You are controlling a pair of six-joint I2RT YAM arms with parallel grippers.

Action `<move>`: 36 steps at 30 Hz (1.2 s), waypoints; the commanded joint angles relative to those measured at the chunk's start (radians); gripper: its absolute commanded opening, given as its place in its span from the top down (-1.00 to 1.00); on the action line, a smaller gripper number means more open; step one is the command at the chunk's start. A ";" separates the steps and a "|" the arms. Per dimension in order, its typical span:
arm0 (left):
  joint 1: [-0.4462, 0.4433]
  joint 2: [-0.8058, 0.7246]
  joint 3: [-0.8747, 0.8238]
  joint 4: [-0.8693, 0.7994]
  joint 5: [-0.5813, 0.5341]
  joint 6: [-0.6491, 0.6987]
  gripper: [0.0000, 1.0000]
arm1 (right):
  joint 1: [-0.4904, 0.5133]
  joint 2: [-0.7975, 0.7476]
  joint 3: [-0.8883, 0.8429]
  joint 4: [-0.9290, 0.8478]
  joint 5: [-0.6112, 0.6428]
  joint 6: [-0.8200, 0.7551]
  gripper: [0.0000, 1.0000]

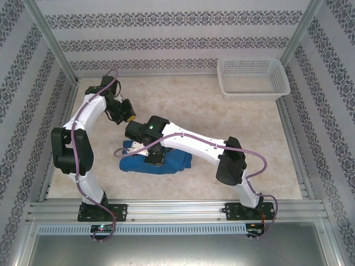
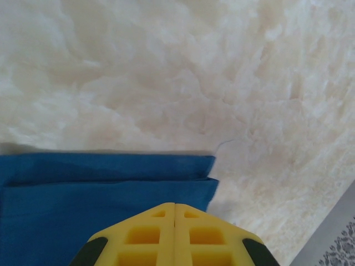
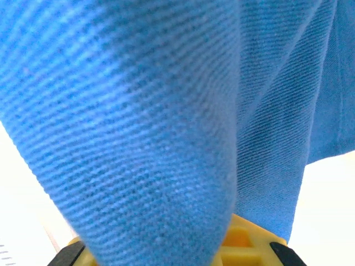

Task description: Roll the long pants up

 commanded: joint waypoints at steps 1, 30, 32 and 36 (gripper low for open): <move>-0.022 -0.005 -0.013 0.018 0.056 0.025 1.00 | 0.020 0.027 0.097 -0.030 -0.157 -0.097 1.00; -0.065 0.043 0.203 -0.080 -0.024 0.042 1.00 | -0.198 0.062 0.039 0.088 -0.140 -0.024 1.00; -0.061 0.048 0.263 -0.102 -0.038 0.040 1.00 | -0.246 0.049 0.027 0.117 -0.124 -0.017 1.00; -0.059 0.055 0.338 -0.141 -0.049 0.046 1.00 | -0.336 0.042 0.015 0.156 -0.044 -0.008 1.00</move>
